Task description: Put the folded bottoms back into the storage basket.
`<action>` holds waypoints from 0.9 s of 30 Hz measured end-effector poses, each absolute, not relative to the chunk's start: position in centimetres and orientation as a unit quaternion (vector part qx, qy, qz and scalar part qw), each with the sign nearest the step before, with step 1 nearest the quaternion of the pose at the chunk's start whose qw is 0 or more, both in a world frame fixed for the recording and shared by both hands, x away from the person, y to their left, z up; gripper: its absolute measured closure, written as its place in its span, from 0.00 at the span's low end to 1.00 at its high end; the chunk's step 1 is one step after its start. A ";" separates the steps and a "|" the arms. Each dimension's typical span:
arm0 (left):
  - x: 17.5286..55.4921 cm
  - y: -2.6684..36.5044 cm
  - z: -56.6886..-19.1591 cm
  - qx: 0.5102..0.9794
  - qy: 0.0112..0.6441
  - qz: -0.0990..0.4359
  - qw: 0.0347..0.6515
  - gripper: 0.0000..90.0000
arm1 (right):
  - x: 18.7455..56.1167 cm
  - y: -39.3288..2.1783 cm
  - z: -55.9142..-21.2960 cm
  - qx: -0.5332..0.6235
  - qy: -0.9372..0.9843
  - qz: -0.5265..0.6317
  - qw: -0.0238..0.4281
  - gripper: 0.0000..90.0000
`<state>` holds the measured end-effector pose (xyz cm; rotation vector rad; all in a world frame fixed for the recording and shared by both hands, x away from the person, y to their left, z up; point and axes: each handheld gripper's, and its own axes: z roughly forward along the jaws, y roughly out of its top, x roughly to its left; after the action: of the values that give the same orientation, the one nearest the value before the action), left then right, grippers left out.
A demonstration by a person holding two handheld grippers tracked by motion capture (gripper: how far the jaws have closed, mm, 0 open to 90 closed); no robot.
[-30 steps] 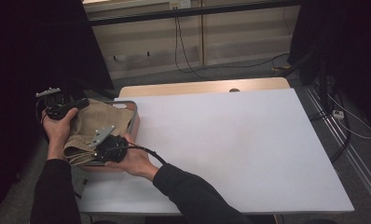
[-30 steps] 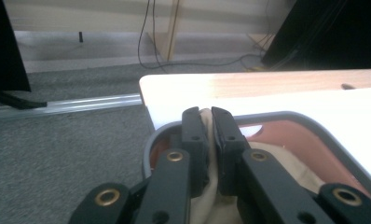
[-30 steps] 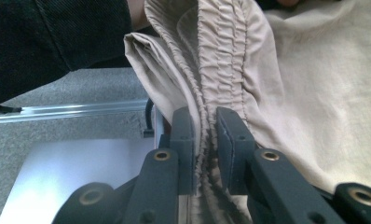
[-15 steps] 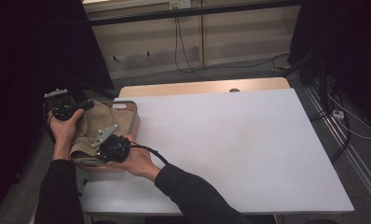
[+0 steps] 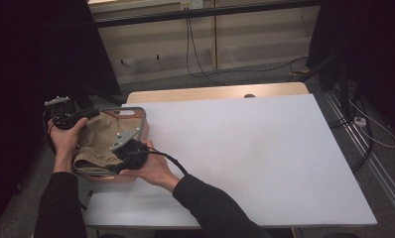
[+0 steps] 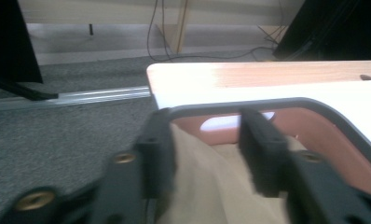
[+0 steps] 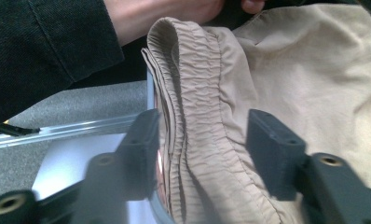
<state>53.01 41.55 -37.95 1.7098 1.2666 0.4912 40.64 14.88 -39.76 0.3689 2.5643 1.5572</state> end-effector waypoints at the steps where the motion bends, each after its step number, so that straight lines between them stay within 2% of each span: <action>1: 52.9 41.7 -37.9 0.697 0.512 0.201 0.461 0.52 | 40.6 14.7 -39.7 0.123 0.845 0.517 0.058 0.45; 3: 52.7 41.7 -37.9 0.693 0.509 0.200 0.471 0.41 | 40.6 14.3 -39.8 0.133 0.843 0.519 0.055 0.37; 10: 51.8 41.9 -37.7 0.695 0.507 0.224 0.457 0.16 | 40.3 13.1 -39.8 0.141 0.836 0.527 0.059 0.18; 13: 51.2 42.1 -37.5 0.686 0.518 0.235 0.454 0.11 | 40.2 12.4 -39.6 0.144 0.831 0.533 0.064 0.14; 16: 50.5 42.4 -37.5 0.678 0.523 0.235 0.460 0.12 | 40.0 11.6 -39.5 0.147 0.829 0.536 0.068 0.14; 21: 49.1 43.3 -37.4 0.681 0.524 0.244 0.449 0.26 | 39.3 10.3 -39.6 0.148 0.827 0.537 0.072 0.14; 23: 48.6 43.8 -37.5 0.672 0.528 0.236 0.463 0.33 | 39.1 9.8 -39.7 0.149 0.827 0.537 0.076 0.14; 27: 48.1 44.4 -37.9 0.678 0.532 0.226 0.454 0.45 | 38.8 8.9 -39.8 0.152 0.824 0.539 0.082 0.14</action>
<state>48.06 44.42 -37.86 1.6746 1.3133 0.5577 38.79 8.90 -39.85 0.4532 2.4623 1.6103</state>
